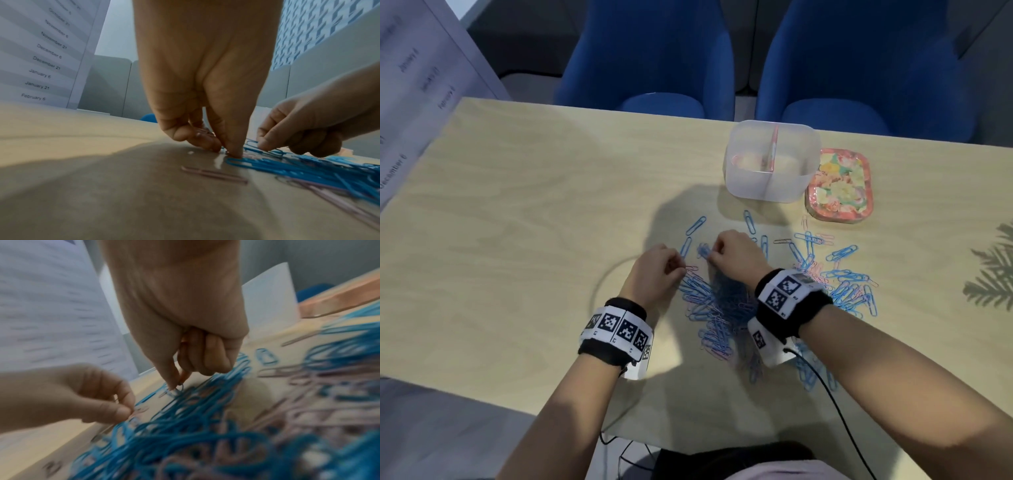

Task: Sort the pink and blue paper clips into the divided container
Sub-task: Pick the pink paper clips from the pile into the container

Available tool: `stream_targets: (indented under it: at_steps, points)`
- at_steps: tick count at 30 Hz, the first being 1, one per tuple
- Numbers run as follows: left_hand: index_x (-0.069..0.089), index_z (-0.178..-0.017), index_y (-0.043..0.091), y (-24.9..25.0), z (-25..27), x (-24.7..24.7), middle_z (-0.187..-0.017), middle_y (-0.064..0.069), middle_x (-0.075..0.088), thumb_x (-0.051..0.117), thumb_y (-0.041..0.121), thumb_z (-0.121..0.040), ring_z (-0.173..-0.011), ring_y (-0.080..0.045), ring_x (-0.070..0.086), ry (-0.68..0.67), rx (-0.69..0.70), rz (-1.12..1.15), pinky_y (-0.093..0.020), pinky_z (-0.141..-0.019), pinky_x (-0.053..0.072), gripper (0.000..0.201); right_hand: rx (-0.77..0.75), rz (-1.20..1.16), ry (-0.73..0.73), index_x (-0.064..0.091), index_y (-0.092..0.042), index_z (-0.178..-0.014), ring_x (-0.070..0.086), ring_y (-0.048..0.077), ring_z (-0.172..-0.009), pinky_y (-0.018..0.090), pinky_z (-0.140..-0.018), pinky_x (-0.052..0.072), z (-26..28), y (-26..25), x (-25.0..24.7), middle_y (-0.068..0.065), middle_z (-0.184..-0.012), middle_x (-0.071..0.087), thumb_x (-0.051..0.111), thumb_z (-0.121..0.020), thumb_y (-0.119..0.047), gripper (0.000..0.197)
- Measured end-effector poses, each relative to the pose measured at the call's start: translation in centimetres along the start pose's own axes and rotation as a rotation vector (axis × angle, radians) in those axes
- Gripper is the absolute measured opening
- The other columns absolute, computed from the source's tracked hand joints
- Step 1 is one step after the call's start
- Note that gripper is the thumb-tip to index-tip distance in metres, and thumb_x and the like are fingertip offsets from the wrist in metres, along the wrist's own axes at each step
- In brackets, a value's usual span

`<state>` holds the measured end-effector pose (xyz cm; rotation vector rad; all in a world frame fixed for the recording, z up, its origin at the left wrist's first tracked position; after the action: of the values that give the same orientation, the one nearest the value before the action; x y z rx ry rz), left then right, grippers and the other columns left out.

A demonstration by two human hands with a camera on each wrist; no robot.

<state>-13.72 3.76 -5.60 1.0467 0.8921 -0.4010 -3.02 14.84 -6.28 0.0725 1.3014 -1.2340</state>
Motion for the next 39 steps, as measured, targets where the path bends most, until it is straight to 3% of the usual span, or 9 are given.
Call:
stream_targets:
  at_steps: [6,11,18,22,26,30,33,35,39]
  points:
    - [0.065,-0.092,0.012,0.6,-0.3,-0.1,-0.086,0.003,0.053,0.064,0.018,-0.083,-0.078,-0.011,0.051,0.001,0.071,-0.001,-0.016,-0.067,0.034,0.011,-0.007,0.095,0.174,0.058,-0.013,-0.106,0.058,0.031,-0.098,0.035,-0.077,0.042,0.0,1.4,-3.3,0.01,-0.104,0.064,0.051,-0.088,-0.019,0.02]
    - [0.063,-0.093,0.009,1.5,-0.8,0.5,-0.092,-0.002,0.051,0.064,0.017,-0.083,-0.086,-0.017,0.052,-0.093,0.119,-0.105,-0.021,-0.074,0.035,0.012,-0.317,0.373,-0.014,0.061,-0.021,-0.115,0.059,0.031,-0.106,0.035,-0.084,0.044,0.0,-3.1,-0.8,0.01,-0.114,0.064,0.047,-0.092,-0.02,0.027]
    - [0.057,-0.087,0.005,1.5,-1.2,0.4,-0.095,-0.012,0.059,0.054,0.009,-0.087,-0.086,-0.024,0.053,-0.112,0.102,-0.132,-0.029,-0.074,0.039,0.005,-0.358,0.633,-0.084,0.055,-0.006,-0.104,0.062,0.034,-0.095,0.037,-0.073,0.045,-0.4,-2.3,-0.1,0.015,-0.104,0.064,0.04,-0.094,-0.012,0.018]
    - [0.059,-0.098,0.007,0.1,-1.3,-0.9,-0.088,-0.008,0.064,0.053,0.011,-0.09,-0.081,-0.021,0.057,-0.055,-0.007,0.105,-0.027,-0.07,0.039,0.011,-0.234,0.409,-0.221,0.054,-0.004,-0.077,0.063,0.035,-0.09,0.043,-0.072,0.05,-0.5,-0.2,-0.5,0.017,-0.088,0.064,0.047,-0.09,-0.015,0.017]
    - [0.061,-0.108,0.008,-1.7,-0.4,-2.3,-0.079,-0.001,0.058,0.048,0.004,-0.093,-0.063,0.003,0.055,-0.064,-0.15,0.39,-0.014,-0.062,0.042,0.02,-0.144,0.151,-0.147,0.056,-0.009,-0.082,0.056,0.026,-0.085,0.035,-0.073,0.044,-0.4,0.2,-1.2,0.01,-0.091,0.061,0.053,-0.085,-0.018,0.01]
    - [0.059,-0.081,0.007,-2.5,0.3,-1.7,-0.065,-0.005,0.051,0.04,0.002,-0.094,-0.037,0.002,0.051,-0.105,-0.356,0.652,-0.008,-0.037,0.035,0.024,-0.022,-0.511,-0.099,0.051,-0.006,-0.078,0.051,0.006,-0.049,0.019,-0.047,0.04,0.7,-0.4,-2.3,0.005,-0.068,0.056,0.05,-0.088,-0.006,0.009]
    - [0.052,-0.06,0.007,-3.9,1.0,-1.5,-0.049,-0.003,0.05,0.042,0.01,-0.093,-0.04,-0.015,0.043,-0.038,-0.48,0.806,-0.018,-0.038,0.029,0.035,0.089,-0.764,-0.187,0.051,-0.011,-0.077,0.049,0.008,-0.042,0.019,-0.04,0.038,2.3,-1.0,-0.6,0.004,-0.064,0.053,0.041,-0.091,-0.003,0.018]
    - [0.047,-0.057,0.011,-4.3,1.5,-1.2,-0.044,0.003,0.046,0.045,0.021,-0.095,-0.039,-0.012,0.038,-0.051,-0.427,0.785,-0.019,-0.04,0.027,0.04,0.048,-0.632,-0.227,0.054,-0.011,-0.076,0.045,0.012,-0.051,0.022,-0.046,0.035,3.1,-1.7,0.6,0.0,-0.063,0.048,0.043,-0.092,-0.011,0.019]
    - [0.047,-0.064,0.015,-4.4,2.2,-0.5,-0.038,0.007,0.044,0.044,0.026,-0.097,-0.033,-0.003,0.034,-0.088,-0.311,0.714,-0.017,-0.037,0.027,0.035,-0.247,0.064,-0.21,0.058,-0.018,-0.085,0.055,0.018,-0.078,0.029,-0.068,0.039,4.1,-2.4,3.0,0.0,-0.084,0.061,0.061,-0.084,-0.034,0.017]
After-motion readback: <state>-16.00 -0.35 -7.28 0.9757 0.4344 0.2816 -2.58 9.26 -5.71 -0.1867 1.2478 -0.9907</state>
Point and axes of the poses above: each hand's wrist, its own z-axis away from the middle knuckle, its own x-axis out of the palm, y = z × x, the point moved 6 cm from there along -z, towards the middle knuckle
